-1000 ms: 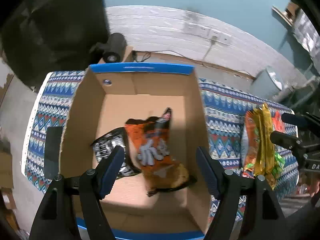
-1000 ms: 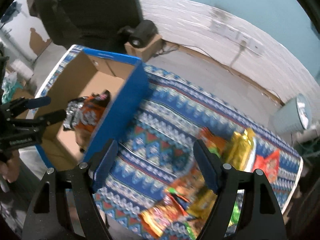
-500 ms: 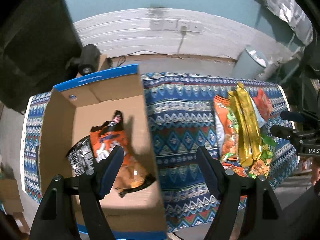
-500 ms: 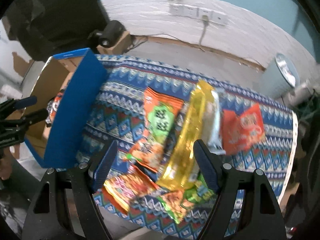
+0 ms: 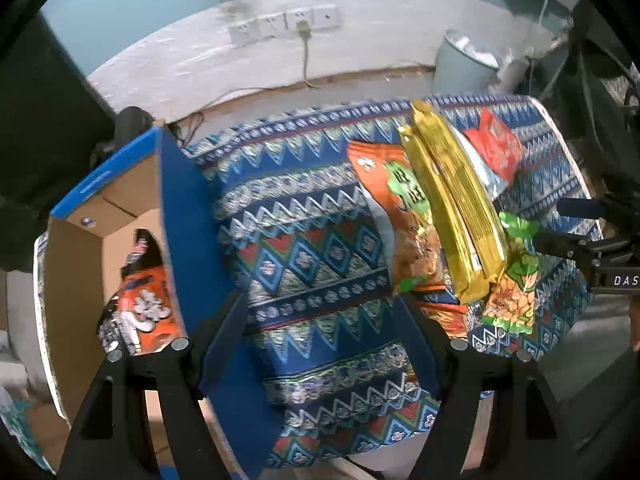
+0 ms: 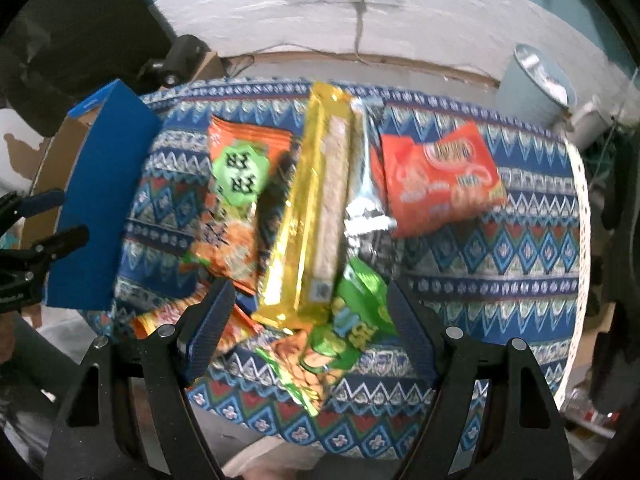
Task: Organize snacks
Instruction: 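Move both tools back over the snack pile, then grasp the orange-red stick-snack bag with the left tool while the right tool grasps the green bag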
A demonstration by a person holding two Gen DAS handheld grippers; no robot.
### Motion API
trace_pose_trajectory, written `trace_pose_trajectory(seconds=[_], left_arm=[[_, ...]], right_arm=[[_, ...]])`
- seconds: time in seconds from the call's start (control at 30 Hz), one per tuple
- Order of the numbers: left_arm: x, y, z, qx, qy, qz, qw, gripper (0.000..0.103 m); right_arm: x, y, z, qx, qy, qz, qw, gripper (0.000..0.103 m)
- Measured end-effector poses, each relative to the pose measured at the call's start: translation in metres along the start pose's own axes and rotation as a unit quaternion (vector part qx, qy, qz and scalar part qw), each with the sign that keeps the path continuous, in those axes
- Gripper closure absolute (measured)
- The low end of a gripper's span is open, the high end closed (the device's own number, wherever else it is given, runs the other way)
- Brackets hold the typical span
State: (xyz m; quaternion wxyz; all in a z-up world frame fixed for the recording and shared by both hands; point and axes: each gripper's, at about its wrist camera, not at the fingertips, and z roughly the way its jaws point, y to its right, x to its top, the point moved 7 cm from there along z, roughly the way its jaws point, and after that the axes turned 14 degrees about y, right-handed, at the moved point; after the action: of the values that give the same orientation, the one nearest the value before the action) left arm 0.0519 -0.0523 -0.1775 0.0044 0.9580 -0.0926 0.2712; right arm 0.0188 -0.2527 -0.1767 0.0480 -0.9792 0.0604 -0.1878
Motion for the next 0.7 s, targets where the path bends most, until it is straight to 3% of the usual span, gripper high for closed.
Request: trace_pose_trajectory(seconds=[0.7], left_arm=[[-0.014,0.059,0.041,-0.022,-0.043,0.04,0.998,0.026]], right_arm=[[-0.066,0.026,0.051,-0.018,-0.067,0.025,0.997,0.024]])
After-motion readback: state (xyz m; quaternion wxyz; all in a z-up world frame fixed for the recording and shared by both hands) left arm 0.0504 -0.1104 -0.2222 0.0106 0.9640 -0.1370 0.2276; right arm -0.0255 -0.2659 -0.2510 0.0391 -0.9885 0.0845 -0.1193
